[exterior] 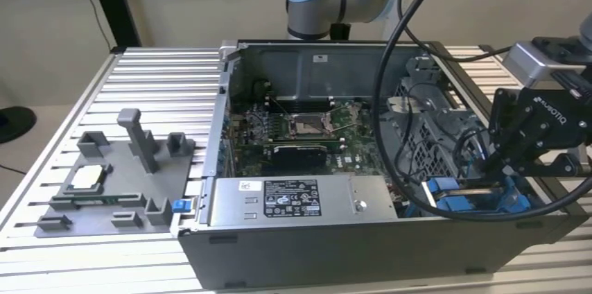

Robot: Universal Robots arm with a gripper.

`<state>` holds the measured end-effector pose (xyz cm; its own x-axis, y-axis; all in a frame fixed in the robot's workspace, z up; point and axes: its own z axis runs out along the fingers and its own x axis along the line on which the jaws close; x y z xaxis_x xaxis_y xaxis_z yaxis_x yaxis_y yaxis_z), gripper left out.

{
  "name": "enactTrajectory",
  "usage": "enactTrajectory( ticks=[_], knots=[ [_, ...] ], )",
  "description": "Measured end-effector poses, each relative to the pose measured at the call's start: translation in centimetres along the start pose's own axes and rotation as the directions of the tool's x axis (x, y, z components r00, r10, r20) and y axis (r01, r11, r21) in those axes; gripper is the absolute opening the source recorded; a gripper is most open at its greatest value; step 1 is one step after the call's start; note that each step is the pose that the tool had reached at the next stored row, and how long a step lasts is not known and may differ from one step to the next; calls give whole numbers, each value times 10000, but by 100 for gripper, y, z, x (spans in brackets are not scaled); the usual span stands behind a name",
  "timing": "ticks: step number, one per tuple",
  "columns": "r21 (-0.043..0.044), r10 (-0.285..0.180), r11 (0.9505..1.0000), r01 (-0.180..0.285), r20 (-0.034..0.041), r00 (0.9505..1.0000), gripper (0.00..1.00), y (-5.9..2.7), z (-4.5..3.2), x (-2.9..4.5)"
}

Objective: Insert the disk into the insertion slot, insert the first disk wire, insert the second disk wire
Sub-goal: 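Insert the first disk wire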

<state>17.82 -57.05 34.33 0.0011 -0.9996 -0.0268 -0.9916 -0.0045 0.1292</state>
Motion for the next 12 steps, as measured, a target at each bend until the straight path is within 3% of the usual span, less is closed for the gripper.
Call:
enactTrajectory(
  ticks=[12],
  knots=[
    [13,0,10000,0,1,10000,0,0,10,-14]
  ],
)
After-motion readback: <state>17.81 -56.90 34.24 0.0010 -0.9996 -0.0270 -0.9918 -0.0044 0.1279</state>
